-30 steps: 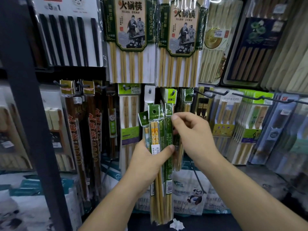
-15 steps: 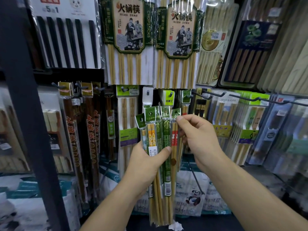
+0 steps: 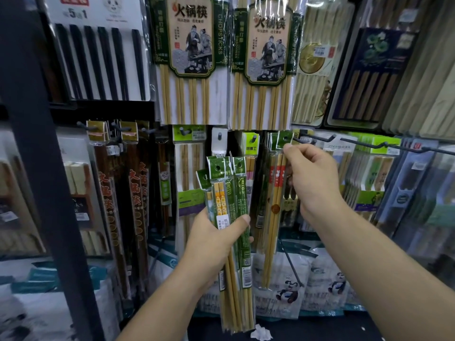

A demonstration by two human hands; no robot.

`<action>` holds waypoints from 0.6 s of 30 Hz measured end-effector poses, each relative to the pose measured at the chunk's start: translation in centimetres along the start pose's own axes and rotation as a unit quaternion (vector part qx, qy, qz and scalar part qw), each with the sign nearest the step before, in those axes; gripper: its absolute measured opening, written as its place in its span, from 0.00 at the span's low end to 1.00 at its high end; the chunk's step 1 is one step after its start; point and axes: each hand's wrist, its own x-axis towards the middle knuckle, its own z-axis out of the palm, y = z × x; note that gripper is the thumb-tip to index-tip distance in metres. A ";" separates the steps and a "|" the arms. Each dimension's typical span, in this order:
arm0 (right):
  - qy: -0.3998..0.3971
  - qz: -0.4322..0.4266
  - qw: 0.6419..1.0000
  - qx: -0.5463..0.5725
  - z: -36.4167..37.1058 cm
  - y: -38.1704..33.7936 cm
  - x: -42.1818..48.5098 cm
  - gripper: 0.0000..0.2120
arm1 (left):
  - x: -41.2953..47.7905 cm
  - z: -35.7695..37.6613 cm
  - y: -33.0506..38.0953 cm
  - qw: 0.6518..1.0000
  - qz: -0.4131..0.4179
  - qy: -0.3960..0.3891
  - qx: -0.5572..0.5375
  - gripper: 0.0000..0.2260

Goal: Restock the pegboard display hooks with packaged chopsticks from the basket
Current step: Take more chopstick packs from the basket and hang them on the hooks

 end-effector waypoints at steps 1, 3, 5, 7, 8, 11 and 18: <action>0.000 0.000 1.000 0.000 0.0 0.1 0.0 0.16 | 0.0 0.0 0.0 1.000 0.001 -0.001 0.000 0.23; 0.000 0.003 1.000 -0.001 -0.1 0.3 0.1 0.16 | 0.1 0.1 -0.1 1.000 0.005 0.000 0.007 0.21; 0.000 0.008 1.000 -0.001 0.0 0.5 0.3 0.14 | 0.2 0.0 -0.4 1.000 0.006 0.006 -0.002 0.14; 0.003 0.014 1.000 -0.002 0.1 0.7 0.6 0.14 | 0.2 0.1 -0.4 1.000 0.000 0.006 -0.006 0.09; 0.003 0.015 1.000 -0.007 0.2 0.8 0.8 0.14 | 0.2 0.1 -0.4 1.000 -0.002 0.006 -0.005 0.09; 0.008 0.006 0.999 -0.039 0.5 1.5 1.2 0.13 | 0.1 0.1 -0.4 1.000 -0.006 0.005 -0.008 0.09; 0.058 -0.018 0.995 -0.077 0.0 2.9 0.7 0.14 | 0.2 0.0 -0.6 1.000 -0.015 0.003 0.022 0.09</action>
